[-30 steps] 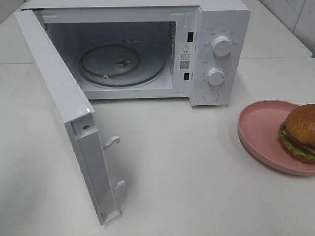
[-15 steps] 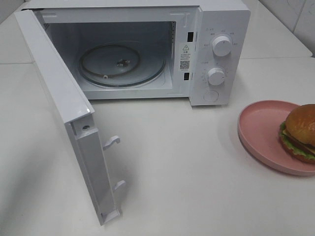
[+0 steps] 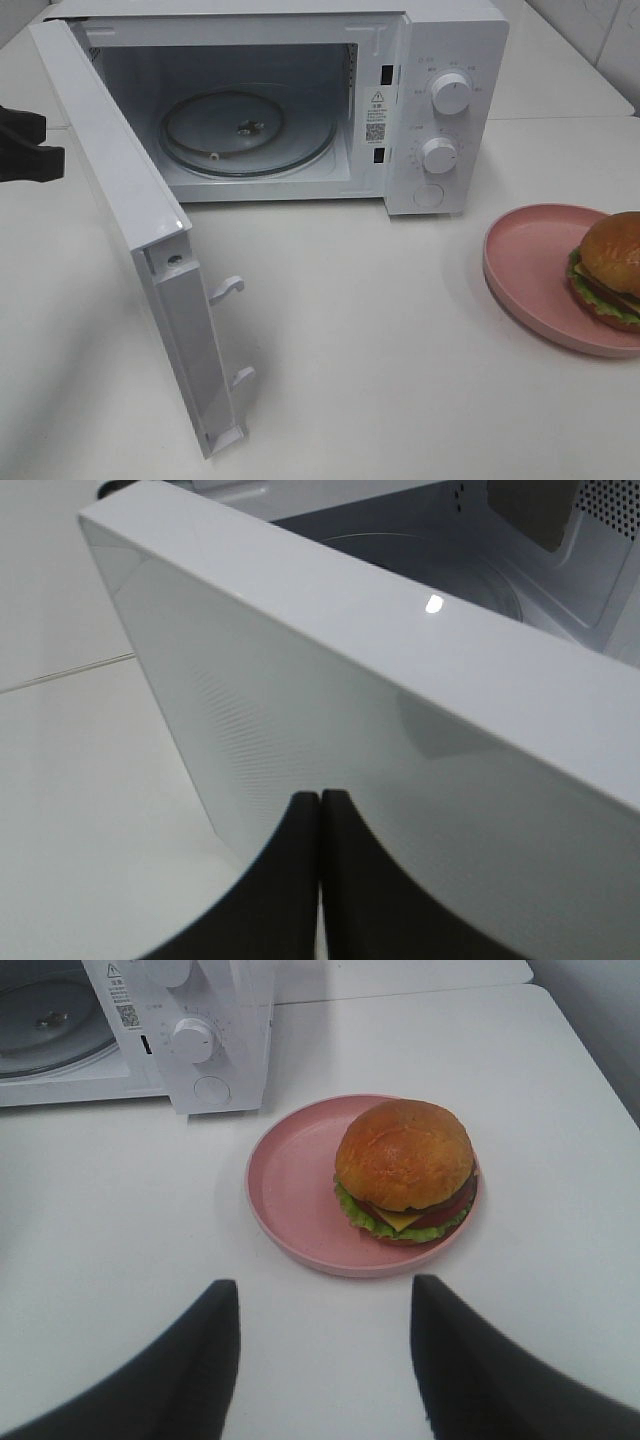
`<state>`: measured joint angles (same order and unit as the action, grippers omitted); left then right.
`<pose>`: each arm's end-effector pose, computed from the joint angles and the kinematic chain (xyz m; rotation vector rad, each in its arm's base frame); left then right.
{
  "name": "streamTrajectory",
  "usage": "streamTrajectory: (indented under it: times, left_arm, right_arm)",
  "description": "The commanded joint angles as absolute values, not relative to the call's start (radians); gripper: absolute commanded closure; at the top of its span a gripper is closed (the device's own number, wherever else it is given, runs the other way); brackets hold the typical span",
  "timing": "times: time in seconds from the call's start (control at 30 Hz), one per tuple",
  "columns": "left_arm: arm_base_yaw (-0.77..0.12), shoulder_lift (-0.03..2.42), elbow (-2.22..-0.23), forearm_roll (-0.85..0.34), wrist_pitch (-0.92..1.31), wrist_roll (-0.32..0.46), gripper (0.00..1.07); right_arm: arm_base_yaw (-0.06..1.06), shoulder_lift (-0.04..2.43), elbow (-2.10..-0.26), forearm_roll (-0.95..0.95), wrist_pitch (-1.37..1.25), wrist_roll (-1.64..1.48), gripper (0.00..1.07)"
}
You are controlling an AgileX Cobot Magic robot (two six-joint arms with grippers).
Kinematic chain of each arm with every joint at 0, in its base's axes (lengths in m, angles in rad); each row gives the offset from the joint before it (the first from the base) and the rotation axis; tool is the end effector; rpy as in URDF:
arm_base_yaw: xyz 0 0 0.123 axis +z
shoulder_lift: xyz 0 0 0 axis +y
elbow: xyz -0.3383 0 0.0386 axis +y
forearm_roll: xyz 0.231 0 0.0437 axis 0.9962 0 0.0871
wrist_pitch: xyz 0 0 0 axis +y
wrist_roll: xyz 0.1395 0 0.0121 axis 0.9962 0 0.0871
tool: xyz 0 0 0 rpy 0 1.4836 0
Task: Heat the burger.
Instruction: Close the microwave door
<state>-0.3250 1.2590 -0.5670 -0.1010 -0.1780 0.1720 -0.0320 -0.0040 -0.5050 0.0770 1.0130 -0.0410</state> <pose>0.2529 -0.0826 0.2849 0.3840 1.9641 -0.1443 -0.0299 0.0101 0.2545 -0.0107 1.9856 0.0440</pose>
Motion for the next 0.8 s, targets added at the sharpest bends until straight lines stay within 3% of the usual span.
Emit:
streamTrajectory:
  times: [0.03,0.27,0.5,0.8]
  left_arm:
    - [-0.334,1.297,-0.574,-0.097,-0.239,0.17,1.06]
    - [-0.335,1.36,-0.574,-0.061,-0.33,0.17,1.06]
    - [-0.385,1.445,-0.619,0.022,-0.363,0.17,1.06]
    - [-0.439,1.558,-0.712,0.032,-0.368,0.17,1.06]
  right_arm:
    - [-0.035,-0.031,-0.509,0.079,0.996,-0.05,0.55]
    - [-0.035,-0.031,-0.509,0.08,0.996,-0.05,0.55]
    - [-0.035,-0.031,-0.509,0.08,0.996,-0.05,0.55]
    - [-0.035,-0.031,-0.509,0.08,0.996,-0.05,0.55]
